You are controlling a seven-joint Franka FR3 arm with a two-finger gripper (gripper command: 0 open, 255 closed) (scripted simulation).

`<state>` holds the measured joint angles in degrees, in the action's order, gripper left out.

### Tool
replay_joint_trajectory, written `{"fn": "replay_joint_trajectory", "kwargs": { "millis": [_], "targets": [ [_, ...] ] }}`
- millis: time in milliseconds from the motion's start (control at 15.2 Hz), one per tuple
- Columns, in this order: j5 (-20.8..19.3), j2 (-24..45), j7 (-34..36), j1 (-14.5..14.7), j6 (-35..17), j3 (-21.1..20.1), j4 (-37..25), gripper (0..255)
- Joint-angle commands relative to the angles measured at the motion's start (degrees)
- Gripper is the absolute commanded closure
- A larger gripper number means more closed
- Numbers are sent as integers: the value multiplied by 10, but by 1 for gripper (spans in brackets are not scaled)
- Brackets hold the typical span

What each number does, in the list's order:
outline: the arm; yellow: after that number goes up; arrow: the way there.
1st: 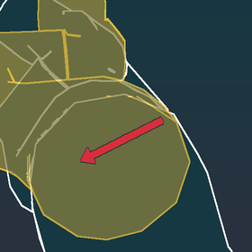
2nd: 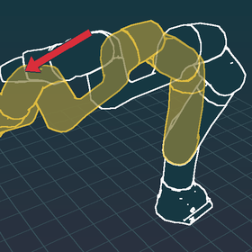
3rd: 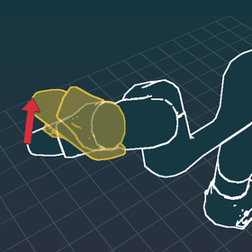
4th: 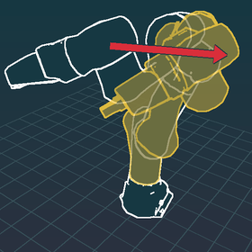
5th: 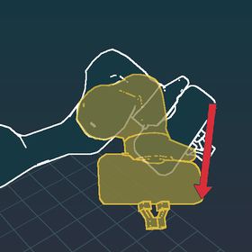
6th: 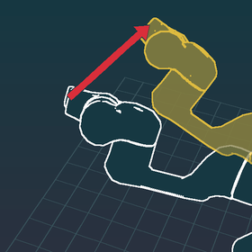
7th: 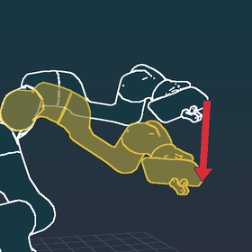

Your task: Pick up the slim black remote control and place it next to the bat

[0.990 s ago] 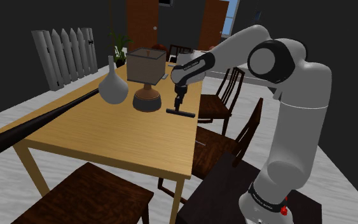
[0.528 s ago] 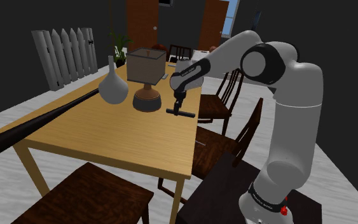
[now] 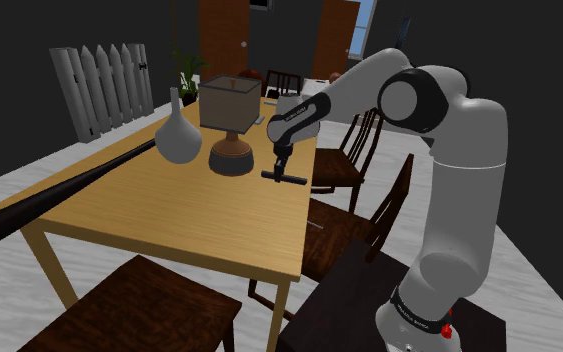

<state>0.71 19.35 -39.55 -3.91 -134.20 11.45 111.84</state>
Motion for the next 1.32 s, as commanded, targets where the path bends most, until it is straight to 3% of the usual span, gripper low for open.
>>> {"fn": "replay_joint_trajectory", "kwargs": {
  "millis": [0,528,1254],
  "targets": [
    [0,0,0,0,0,0,0,255],
    [0,0,0,0,0,0,0,255],
    [-10,-44,3,3,73,4,-29,255]
  ]
}}
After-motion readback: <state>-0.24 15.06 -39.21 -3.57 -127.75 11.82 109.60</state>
